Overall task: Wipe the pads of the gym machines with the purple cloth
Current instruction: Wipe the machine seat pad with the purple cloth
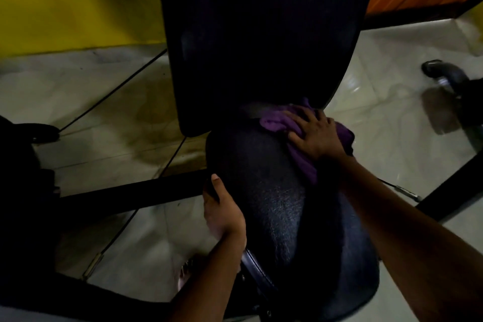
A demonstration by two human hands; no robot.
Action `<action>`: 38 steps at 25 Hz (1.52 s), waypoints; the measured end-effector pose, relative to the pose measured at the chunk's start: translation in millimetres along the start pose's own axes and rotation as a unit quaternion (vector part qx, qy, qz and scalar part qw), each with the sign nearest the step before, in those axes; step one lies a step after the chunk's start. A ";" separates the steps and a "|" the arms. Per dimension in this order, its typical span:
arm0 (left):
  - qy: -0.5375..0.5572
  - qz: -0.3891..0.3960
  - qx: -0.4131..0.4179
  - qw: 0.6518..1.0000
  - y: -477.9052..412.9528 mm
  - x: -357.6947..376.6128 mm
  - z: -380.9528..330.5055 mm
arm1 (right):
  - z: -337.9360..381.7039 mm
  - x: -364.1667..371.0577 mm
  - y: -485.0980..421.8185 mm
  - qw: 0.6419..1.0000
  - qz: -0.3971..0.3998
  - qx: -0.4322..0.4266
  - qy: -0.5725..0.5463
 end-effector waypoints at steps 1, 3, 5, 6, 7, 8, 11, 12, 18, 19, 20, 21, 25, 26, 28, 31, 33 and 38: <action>-0.004 -0.004 0.005 1.000 -1.8 0.5 1.1 | 7.1 1.4 -6.4 1.000 0.012 0.020 0.018; -0.014 -0.009 0.001 1.000 -3.0 1.2 1.5 | 25.9 2.4 -4.0 0.999 0.003 0.026 0.025; -0.025 -0.010 -0.007 1.000 -1.7 0.8 0.3 | 43.5 5.0 16.5 0.999 -0.028 -0.003 0.016; -0.024 -0.006 -0.011 1.000 -0.9 1.0 -0.8 | 50.3 5.6 31.0 0.999 -0.046 -0.021 0.014; -0.019 -0.001 -0.015 1.000 -1.4 1.4 -1.4 | 56.5 5.1 45.5 0.997 -0.060 -0.037 0.015; -0.008 0.010 -0.019 1.000 -1.5 1.1 -1.7 | 61.9 3.1 61.8 0.996 -0.070 -0.052 0.012; 0.065 0.085 -0.044 0.993 -5.2 -2.9 2.3 | 69.0 -6.7 111.7 0.993 -0.083 -0.083 -0.008; 0.088 0.119 -0.061 0.987 -6.7 -6.7 3.2 | 67.7 -8.6 127.4 0.993 -0.084 -0.086 -0.003; 0.018 0.195 0.017 0.980 21.3 -81.2 -10.8 | 63.9 -25.3 216.5 0.996 0.017 -0.081 -0.027; -0.008 0.211 0.037 0.977 32.1 -95.0 -12.5 | 63.9 -30.6 232.6 0.995 0.040 -0.083 -0.041; -0.033 0.229 0.054 0.971 44.4 -107.9 -15.1 | 62.6 -37.5 248.4 0.993 0.064 -0.080 -0.064; -0.053 0.248 0.068 0.965 56.6 -119.8 -16.5 | 61.4 -44.9 262.4 0.990 0.086 -0.065 -0.091; -0.108 0.299 0.135 0.938 111.8 -163.6 -26.8 | 70.2 -80.8 308.8 0.980 0.092 0.021 -0.176; -0.118 0.305 0.155 0.932 124.7 -173.9 -29.2 | 75.0 -91.6 319.1 0.977 0.084 0.023 -0.193; -0.131 0.312 0.191 0.921 145.1 -193.7 -31.3 | 86.2 -109.4 339.3 0.975 0.072 0.009 -0.211; -0.144 0.311 0.237 0.909 161.9 -229.7 -30.1 | 108.0 -117.7 360.2 0.977 0.055 -0.029 -0.203; -0.162 0.302 0.256 0.904 164.7 -261.1 -27.6 | 127.8 -115.5 368.7 0.978 0.064 -0.049 -0.193; -0.197 0.241 0.262 0.914 139.6 -358.9 10.7 | 208.1 -107.9 389.4 0.971 0.082 -0.146 -0.168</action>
Point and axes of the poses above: each hand's wrist, its own y-axis away from the middle knuckle, its own x-axis out of the palm, z = x × y, the point moved 3 cm from there along -y, towards the middle knuckle, and after that the axes turned 8 degrees about x, right-handed, at the moved point
